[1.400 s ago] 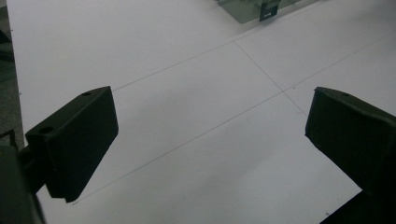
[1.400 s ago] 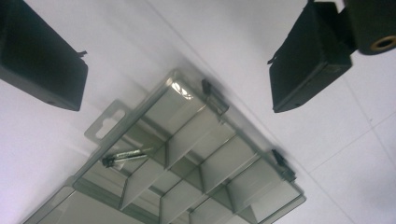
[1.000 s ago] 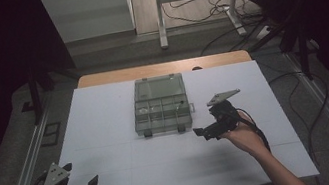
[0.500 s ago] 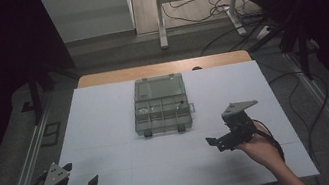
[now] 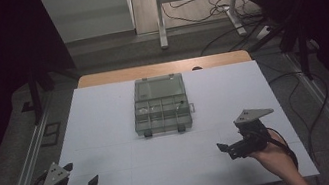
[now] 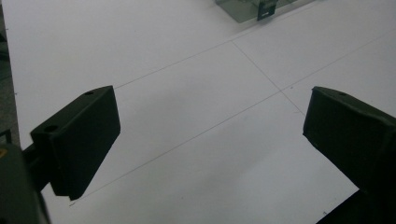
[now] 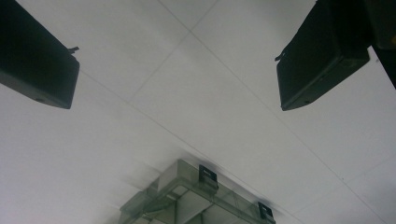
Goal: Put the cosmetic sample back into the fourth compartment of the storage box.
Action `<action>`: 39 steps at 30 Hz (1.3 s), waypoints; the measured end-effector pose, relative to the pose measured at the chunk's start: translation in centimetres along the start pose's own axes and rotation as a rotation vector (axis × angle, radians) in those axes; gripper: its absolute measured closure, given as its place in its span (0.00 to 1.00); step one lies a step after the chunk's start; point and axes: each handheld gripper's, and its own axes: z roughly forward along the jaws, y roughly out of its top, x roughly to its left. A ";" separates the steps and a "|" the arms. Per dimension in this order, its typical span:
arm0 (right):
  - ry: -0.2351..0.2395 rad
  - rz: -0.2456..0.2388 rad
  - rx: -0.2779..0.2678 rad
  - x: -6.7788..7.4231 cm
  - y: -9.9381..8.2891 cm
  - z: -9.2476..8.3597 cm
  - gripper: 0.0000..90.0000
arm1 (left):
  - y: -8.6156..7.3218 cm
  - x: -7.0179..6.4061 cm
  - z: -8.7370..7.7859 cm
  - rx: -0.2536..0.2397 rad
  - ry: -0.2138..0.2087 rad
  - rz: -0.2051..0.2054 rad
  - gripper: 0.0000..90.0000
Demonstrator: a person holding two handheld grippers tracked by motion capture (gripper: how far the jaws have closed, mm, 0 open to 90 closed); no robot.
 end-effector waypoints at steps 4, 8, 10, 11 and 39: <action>-0.027 -0.008 0.007 0.1 -0.9 -0.6 0.00 | 0.0 0.0 0.0 -0.001 0.001 -0.001 0.05; -0.035 0.000 0.003 0.1 -1.6 -1.1 0.00 | 0.0 0.1 0.0 0.000 -0.001 -0.002 0.05; -0.039 0.002 0.000 0.1 -1.8 -1.5 0.00 | 0.0 0.1 0.0 0.000 -0.003 -0.003 0.05; -0.040 0.003 -0.002 0.1 -2.0 -1.6 0.00 | 0.0 0.1 0.0 0.000 -0.003 -0.003 0.05; -0.146 0.136 -0.075 -0.5 -6.8 -4.9 0.00 | 0.0 0.2 -0.1 -0.007 0.001 -0.018 0.04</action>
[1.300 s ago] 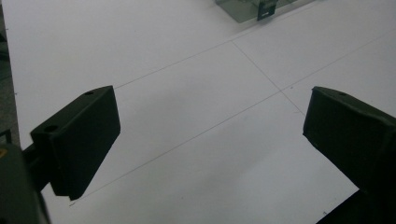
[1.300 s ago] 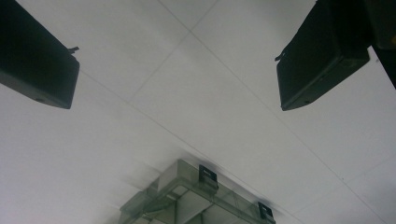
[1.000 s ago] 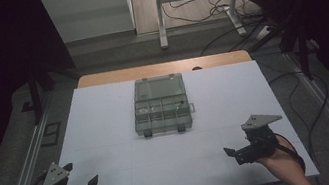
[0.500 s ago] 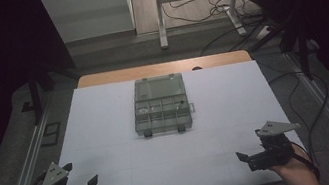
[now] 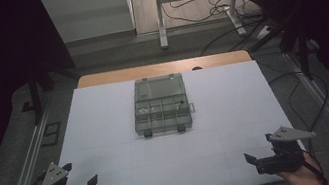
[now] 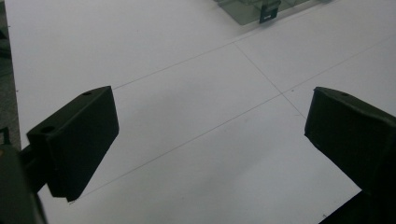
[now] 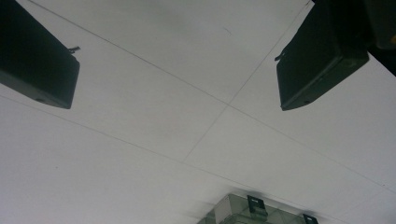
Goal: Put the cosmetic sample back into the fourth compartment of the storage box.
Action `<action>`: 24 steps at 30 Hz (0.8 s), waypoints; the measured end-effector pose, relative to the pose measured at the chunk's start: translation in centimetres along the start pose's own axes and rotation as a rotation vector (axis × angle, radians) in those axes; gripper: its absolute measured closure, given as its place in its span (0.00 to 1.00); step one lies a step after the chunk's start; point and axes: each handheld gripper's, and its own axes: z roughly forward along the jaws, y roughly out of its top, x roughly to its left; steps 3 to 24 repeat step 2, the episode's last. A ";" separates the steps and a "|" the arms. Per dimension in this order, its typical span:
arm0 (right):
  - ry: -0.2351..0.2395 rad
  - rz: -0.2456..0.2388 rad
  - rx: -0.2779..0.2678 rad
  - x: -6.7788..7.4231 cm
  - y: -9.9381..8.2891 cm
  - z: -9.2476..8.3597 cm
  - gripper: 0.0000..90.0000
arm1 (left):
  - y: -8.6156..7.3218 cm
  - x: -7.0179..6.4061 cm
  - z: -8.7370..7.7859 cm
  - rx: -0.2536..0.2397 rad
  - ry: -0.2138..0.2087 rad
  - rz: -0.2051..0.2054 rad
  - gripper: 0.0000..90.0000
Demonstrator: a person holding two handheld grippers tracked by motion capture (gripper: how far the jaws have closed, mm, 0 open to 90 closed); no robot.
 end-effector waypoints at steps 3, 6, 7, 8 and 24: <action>-0.003 -0.002 -0.002 0.0 0.0 0.0 0.00 | 0.1 0.0 0.0 0.000 -0.001 -0.002 0.04; -0.003 -0.002 -0.002 0.0 0.0 0.0 0.00 | 0.1 0.0 0.0 0.000 -0.001 -0.002 0.04; -0.003 -0.002 -0.002 0.0 0.0 0.0 0.00 | 0.1 0.0 0.0 0.000 -0.001 -0.002 0.04; -0.003 -0.002 -0.002 0.0 0.0 0.0 0.00 | 0.1 0.0 0.0 0.000 -0.001 -0.002 0.04; -0.003 -0.002 -0.002 0.0 0.0 0.0 0.00 | 0.1 0.0 0.0 0.000 -0.001 -0.002 0.04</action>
